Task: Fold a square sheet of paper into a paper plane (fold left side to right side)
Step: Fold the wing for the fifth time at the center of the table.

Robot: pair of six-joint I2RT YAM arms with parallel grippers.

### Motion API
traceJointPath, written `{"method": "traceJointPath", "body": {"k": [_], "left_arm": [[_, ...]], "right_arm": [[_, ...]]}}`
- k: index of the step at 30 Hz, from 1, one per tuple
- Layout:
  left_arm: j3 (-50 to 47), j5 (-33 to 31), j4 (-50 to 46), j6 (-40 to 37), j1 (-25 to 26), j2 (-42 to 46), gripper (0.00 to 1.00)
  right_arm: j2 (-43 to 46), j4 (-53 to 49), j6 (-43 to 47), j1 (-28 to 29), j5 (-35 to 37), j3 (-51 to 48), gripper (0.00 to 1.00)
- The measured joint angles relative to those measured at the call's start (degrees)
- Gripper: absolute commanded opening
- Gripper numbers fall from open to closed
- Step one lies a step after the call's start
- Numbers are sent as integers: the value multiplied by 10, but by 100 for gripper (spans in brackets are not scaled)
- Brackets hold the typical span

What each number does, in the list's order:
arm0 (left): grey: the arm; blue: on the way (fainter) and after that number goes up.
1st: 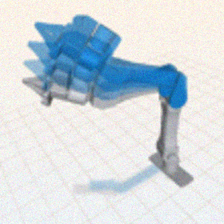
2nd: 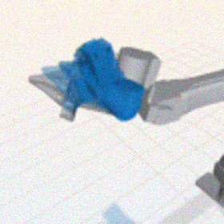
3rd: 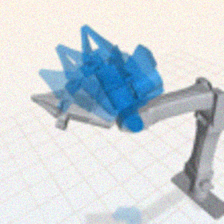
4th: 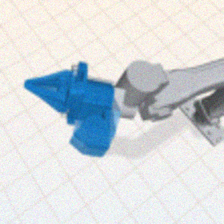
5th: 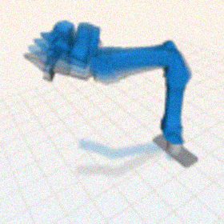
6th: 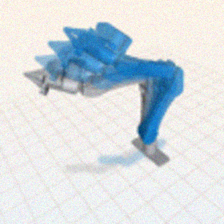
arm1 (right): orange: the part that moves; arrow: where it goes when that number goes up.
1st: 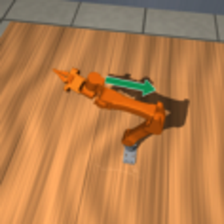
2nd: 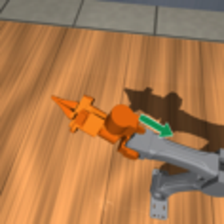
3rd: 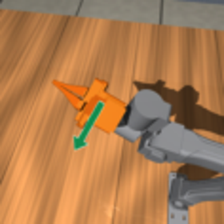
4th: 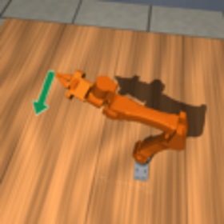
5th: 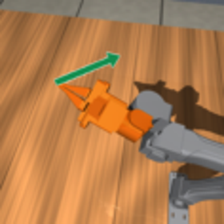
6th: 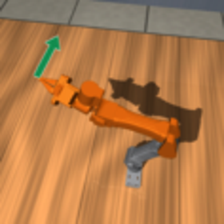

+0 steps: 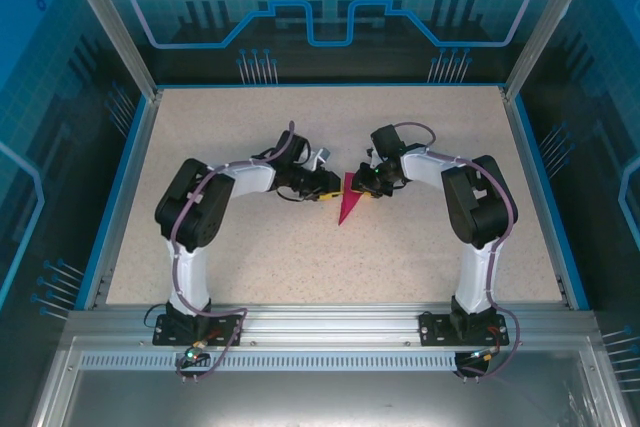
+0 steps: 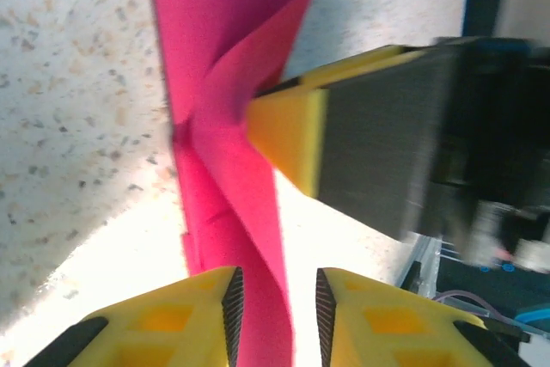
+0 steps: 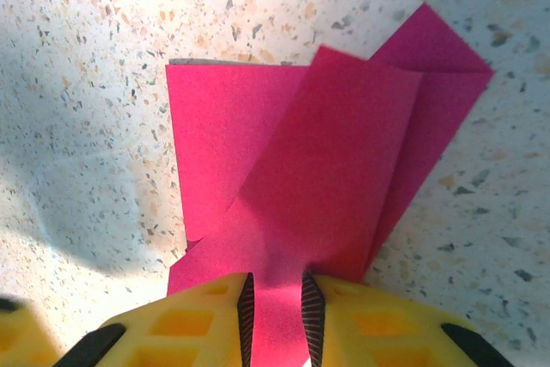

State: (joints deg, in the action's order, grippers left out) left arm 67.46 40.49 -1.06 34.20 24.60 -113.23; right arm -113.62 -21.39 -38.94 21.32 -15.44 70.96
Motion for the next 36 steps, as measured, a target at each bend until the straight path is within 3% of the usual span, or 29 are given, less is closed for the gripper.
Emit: {"method": "traceJointPath", "body": {"k": [6,15,23,36], "left_arm": [[-27,21,6,12,7,58,20],[-27,55,11,47,63,52,20],[-7,42,3,48,66,-3,21],[-10,7,-13,47,66,-23,20]], "right_arm": [[0,0,0,0,0,0,25],[0,0,0,-1,-2,0,25],[0,0,1,-1,-4,0,25],[0,0,4,-1,-4,0,25]]}}
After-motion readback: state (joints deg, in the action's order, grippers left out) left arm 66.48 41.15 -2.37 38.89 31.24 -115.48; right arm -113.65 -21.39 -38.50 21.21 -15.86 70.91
